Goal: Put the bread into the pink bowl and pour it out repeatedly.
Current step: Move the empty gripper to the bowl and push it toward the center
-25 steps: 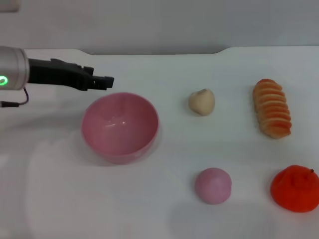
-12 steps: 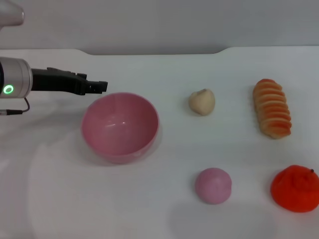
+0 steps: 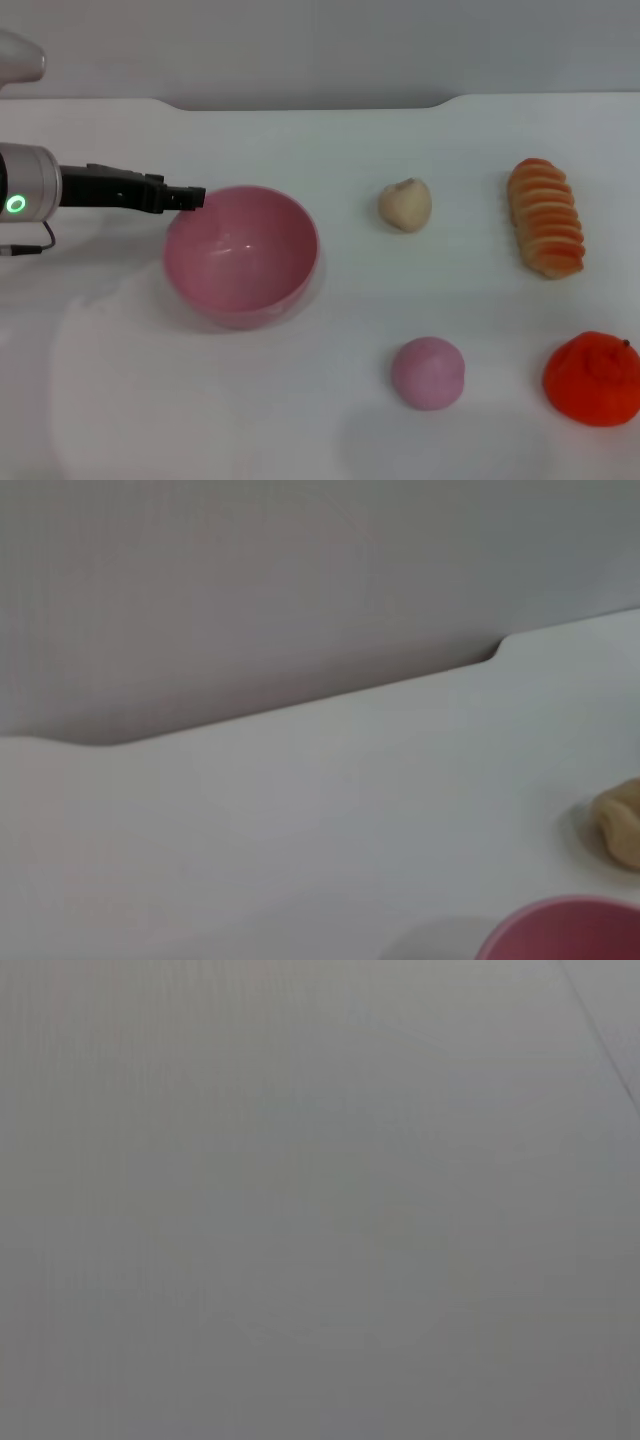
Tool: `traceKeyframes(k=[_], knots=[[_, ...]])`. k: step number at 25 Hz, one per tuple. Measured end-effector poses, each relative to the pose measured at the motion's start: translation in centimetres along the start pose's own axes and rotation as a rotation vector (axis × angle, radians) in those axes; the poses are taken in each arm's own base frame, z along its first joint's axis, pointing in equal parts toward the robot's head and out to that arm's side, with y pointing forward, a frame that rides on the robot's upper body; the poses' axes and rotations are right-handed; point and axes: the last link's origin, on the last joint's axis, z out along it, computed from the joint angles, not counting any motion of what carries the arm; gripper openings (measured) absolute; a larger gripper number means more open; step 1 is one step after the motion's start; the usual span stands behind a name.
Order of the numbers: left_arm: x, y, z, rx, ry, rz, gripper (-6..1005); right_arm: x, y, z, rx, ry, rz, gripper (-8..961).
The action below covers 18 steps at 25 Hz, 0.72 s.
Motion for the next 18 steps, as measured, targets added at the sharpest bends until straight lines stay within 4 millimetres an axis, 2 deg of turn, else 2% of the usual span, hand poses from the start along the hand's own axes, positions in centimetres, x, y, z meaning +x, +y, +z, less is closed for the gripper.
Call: traceKeyframes(k=[18], knots=[[-2.6,-0.3,1.0,0.005,-0.092,-0.032,681,0.0,0.5,0.1,-0.027,-0.002,0.007,559]])
